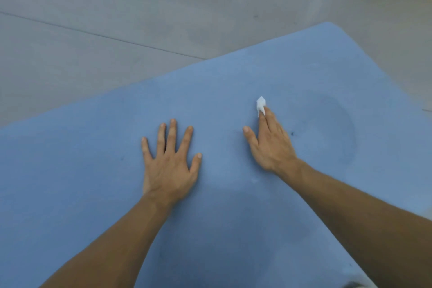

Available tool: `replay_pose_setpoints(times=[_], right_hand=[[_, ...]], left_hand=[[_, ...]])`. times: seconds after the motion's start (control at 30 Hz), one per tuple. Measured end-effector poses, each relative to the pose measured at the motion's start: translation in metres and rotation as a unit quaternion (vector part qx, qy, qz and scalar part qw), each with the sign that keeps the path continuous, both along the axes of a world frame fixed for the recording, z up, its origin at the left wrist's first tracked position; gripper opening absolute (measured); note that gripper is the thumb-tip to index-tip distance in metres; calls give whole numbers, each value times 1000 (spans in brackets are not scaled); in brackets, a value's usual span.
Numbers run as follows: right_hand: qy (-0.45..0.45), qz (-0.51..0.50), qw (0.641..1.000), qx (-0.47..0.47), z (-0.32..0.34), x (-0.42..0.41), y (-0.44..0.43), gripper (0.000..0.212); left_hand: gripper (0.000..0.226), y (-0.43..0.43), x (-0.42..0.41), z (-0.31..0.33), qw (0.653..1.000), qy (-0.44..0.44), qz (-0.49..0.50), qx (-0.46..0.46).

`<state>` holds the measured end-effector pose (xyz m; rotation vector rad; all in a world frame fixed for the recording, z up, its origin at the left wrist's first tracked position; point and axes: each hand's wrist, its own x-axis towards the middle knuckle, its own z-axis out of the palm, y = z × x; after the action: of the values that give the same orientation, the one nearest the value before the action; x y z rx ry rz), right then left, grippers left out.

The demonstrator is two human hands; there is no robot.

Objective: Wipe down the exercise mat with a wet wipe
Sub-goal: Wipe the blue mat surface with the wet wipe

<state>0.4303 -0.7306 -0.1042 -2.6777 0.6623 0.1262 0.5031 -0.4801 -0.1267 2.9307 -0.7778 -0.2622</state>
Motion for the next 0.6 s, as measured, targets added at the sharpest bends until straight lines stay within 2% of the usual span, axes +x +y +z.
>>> replay_pose_setpoints(times=[0.17, 0.3, 0.37, 0.4, 0.5, 0.6], right_hand=[[-22, 190, 981, 19, 9, -36, 65, 79], [-23, 264, 964, 25, 9, -68, 90, 79], [-17, 247, 969, 9, 9, -69, 83, 79], [-12, 206, 978, -9, 9, -66, 75, 78], [57, 77, 993, -68, 10, -52, 47, 79], [63, 80, 994, -30, 9, -45, 50, 86]], left_hand=[[72, 2, 2, 2, 1000, 20, -5, -10], [73, 3, 13, 5, 996, 91, -13, -10], [75, 7, 20, 10, 990, 134, -25, -18], [76, 13, 23, 11, 989, 142, -35, -24], [71, 41, 22, 12, 992, 98, -70, -28], [69, 71, 4, 11, 996, 62, -58, -36]])
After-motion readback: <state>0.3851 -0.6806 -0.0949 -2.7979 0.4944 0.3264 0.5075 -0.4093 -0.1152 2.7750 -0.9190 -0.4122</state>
